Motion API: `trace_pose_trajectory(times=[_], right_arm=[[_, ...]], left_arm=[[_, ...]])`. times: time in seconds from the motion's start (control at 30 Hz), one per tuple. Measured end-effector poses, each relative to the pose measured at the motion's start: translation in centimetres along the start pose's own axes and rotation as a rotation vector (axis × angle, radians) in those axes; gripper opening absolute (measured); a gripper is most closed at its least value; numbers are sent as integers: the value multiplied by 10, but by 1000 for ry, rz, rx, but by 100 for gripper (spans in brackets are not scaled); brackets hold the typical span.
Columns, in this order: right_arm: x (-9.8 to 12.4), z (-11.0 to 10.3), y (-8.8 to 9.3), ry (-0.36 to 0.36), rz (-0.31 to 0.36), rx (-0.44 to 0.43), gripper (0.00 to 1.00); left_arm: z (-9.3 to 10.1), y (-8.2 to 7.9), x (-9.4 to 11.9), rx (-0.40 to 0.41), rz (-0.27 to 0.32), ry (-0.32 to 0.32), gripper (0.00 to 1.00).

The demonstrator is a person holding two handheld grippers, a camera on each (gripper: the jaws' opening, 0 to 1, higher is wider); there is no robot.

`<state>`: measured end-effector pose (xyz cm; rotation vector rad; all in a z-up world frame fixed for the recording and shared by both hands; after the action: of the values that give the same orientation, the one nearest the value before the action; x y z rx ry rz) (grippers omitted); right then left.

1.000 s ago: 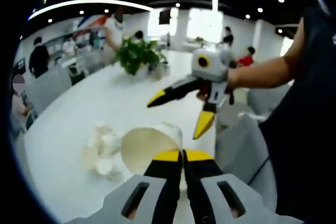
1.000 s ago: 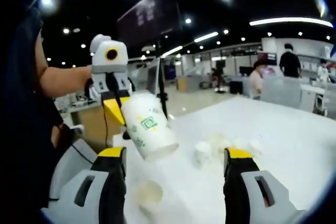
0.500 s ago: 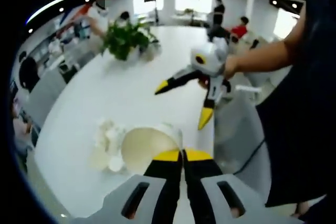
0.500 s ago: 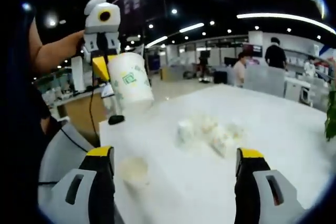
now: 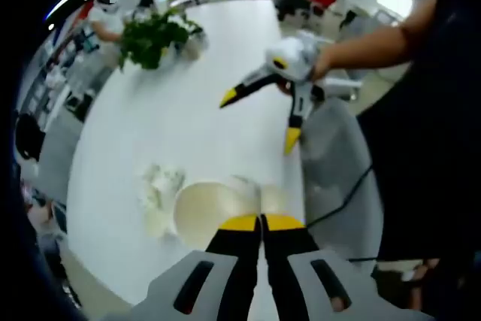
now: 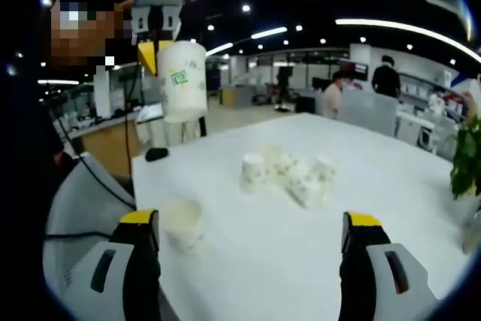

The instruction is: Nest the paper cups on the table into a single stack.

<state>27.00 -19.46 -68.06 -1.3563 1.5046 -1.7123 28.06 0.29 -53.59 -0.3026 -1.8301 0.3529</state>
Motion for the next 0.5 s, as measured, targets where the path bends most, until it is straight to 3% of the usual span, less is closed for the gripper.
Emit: trace_pose_trajectory(times=[0.27, 0.4, 0.5], right_arm=[[-1, -6, 10, 15, -4, -26, 100], [-1, -7, 13, 15, -10, -23, 100], [0, -8, 14, 18, -7, -27, 100]], left_arm=[[11, -9, -8, -153, -133, 33, 0], [14, -14, -10, -180, -161, 47, 0], [15, -16, -11, -180, -220, 56, 0]])
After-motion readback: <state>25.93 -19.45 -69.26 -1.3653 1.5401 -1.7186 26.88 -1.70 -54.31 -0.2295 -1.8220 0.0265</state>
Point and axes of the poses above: the point that each gripper's makers call its tool centre point, and the gripper's own axes: x roughly backward along the fingers, z roughly to its right, y roughly out of its underside, the point moved 6 cm from there along x, roughly backward along the fingers, and after that the axes turned 15 degrees about -y, right-handed, at the moved point
